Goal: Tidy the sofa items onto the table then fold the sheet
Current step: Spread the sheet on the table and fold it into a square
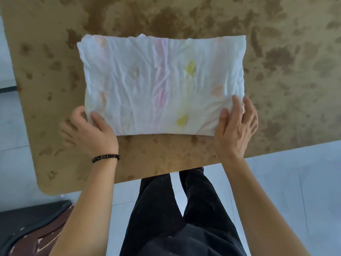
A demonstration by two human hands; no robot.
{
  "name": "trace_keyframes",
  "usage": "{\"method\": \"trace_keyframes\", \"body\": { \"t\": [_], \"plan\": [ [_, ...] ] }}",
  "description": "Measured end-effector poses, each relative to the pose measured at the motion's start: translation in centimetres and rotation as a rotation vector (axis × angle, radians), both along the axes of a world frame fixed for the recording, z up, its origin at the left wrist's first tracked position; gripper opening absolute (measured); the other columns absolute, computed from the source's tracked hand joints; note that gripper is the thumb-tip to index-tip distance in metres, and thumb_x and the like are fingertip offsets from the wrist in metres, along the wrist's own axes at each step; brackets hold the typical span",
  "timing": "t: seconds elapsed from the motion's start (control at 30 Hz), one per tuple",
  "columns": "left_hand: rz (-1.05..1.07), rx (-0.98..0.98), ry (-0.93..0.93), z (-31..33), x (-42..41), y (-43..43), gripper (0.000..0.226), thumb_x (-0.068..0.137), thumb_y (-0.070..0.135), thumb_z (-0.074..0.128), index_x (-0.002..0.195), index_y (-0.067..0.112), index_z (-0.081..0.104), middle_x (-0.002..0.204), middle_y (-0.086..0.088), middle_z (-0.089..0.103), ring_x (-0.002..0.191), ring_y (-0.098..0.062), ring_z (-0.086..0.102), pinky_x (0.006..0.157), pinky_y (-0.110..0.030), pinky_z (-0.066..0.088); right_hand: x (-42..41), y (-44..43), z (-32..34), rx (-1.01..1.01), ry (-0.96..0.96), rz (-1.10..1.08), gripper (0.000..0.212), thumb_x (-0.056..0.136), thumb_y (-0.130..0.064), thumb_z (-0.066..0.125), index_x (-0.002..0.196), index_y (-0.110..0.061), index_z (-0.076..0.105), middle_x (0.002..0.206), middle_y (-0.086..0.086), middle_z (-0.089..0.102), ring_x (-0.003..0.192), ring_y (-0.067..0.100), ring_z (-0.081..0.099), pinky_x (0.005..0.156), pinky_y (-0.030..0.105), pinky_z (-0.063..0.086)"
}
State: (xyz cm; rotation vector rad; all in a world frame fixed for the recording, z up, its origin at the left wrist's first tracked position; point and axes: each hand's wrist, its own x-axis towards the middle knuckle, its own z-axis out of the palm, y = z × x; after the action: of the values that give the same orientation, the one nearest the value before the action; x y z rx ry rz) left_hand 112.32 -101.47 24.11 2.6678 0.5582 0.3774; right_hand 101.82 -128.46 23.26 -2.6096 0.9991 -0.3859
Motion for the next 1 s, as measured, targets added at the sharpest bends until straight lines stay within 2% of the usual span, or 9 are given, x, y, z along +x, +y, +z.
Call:
{"method": "trace_keyframes", "body": {
  "t": [0.13, 0.2, 0.27, 0.33, 0.47, 0.6, 0.7, 0.8, 1.0],
  "plan": [
    [-0.484, 0.001, -0.245, 0.5, 1.5, -7.3, 0.027, 0.094, 0.023, 0.056, 0.118, 0.013, 0.058, 0.129, -0.019, 0.053, 0.122, -0.036, 0.05, 0.099, -0.051, 0.037, -1.3, -0.3, 0.3, 0.055, 0.006, -0.153, 0.049, 0.091, -0.053, 0.058, 0.12, -0.013, 0.055, 0.114, 0.007, 0.055, 0.108, 0.025, 0.046, 0.096, 0.034, 0.03],
    [-0.741, 0.121, -0.069, 0.1, 2.5, -11.4, 0.042, 0.098, 0.041, 0.047, 0.133, 0.02, 0.052, 0.145, -0.018, 0.043, 0.138, -0.036, 0.036, 0.11, -0.056, 0.023, -1.7, -0.5, -0.1, 0.074, 0.08, -0.132, 0.044, 0.093, -0.056, 0.054, 0.106, -0.014, 0.057, 0.102, 0.005, 0.058, 0.098, 0.027, 0.049, 0.087, 0.032, 0.03],
    [-0.848, 0.205, 0.178, -1.1, 3.6, -14.0, 0.059, 0.098, 0.058, 0.031, 0.149, 0.028, 0.032, 0.158, -0.014, 0.022, 0.147, -0.033, 0.014, 0.115, -0.06, 0.006, -2.0, -1.8, -0.4, 0.048, 0.08, -0.128, 0.036, 0.099, -0.047, 0.047, 0.096, -0.014, 0.059, 0.092, 0.003, 0.06, 0.088, 0.027, 0.051, 0.078, 0.032, 0.032],
    [-0.839, 0.248, 0.31, -2.3, 4.5, -15.0, 0.068, 0.095, 0.066, 0.018, 0.153, 0.031, 0.015, 0.162, -0.012, 0.007, 0.149, -0.031, 0.001, 0.114, -0.063, 0.0, -2.0, -3.3, -0.3, 0.058, 0.097, -0.207, 0.033, 0.102, -0.041, 0.043, 0.096, -0.014, 0.061, 0.093, 0.002, 0.063, 0.089, 0.025, 0.051, 0.077, 0.033, 0.033],
    [-0.841, 0.272, 0.349, -2.9, 4.9, -15.2, 0.07, 0.094, 0.068, 0.011, 0.154, 0.031, 0.011, 0.162, -0.011, 0.002, 0.149, -0.031, -0.004, 0.114, -0.063, -0.004, 0.0, -2.4, 0.6, 0.192, 0.085, -0.337, 0.025, 0.1, -0.02, 0.042, 0.116, -0.014, 0.059, 0.12, 0.004, 0.056, 0.114, 0.028, 0.048, 0.093, 0.034, 0.03],
    [-0.891, 0.203, 0.23, -2.4, 5.5, -14.3, 0.061, 0.1, 0.055, 0.016, 0.151, 0.025, 0.025, 0.16, -0.011, 0.017, 0.149, -0.026, 0.011, 0.114, -0.062, 0.003, 6.3, -1.0, 3.2, 0.107, -0.238, -0.057, 0.057, 0.085, -0.005, 0.031, 0.136, -0.017, 0.052, 0.148, 0.007, 0.044, 0.14, 0.026, 0.034, 0.115, 0.039, 0.023],
    [-0.79, 0.301, 0.183, -2.3, 6.8, -13.5, 0.06, 0.1, 0.055, 0.016, 0.153, 0.028, 0.017, 0.161, -0.013, 0.013, 0.149, -0.03, 0.009, 0.113, -0.063, 0.001, 11.4, -3.1, 2.1, 0.002, 0.023, 0.329, 0.049, 0.1, -0.021, 0.029, 0.147, -0.022, 0.041, 0.159, 0.011, 0.027, 0.149, 0.032, 0.017, 0.12, 0.047, 0.013],
    [-0.743, 0.337, 0.306, -3.1, 7.7, -12.8, 0.069, 0.094, 0.066, 0.01, 0.154, 0.034, 0.002, 0.162, -0.013, 0.0, 0.149, -0.032, -0.002, 0.113, -0.066, -0.001, 13.3, -7.2, -0.8, 0.019, 0.361, 0.406, 0.057, 0.102, -0.053, 0.016, 0.156, -0.034, 0.015, 0.165, 0.006, 0.0, 0.151, 0.032, -0.004, 0.12, 0.054, -0.003],
    [-0.758, 0.359, 0.303, -3.3, 7.8, -13.1, 0.07, 0.093, 0.068, 0.011, 0.154, 0.033, 0.004, 0.162, -0.012, 0.002, 0.149, -0.032, 0.002, 0.113, -0.064, 0.003, 13.2, -8.5, -1.6, 0.156, 0.255, 0.391, 0.066, 0.1, -0.057, 0.024, 0.157, -0.025, 0.012, 0.165, 0.006, 0.002, 0.151, 0.026, -0.001, 0.121, 0.049, -0.003]
  ]
}}
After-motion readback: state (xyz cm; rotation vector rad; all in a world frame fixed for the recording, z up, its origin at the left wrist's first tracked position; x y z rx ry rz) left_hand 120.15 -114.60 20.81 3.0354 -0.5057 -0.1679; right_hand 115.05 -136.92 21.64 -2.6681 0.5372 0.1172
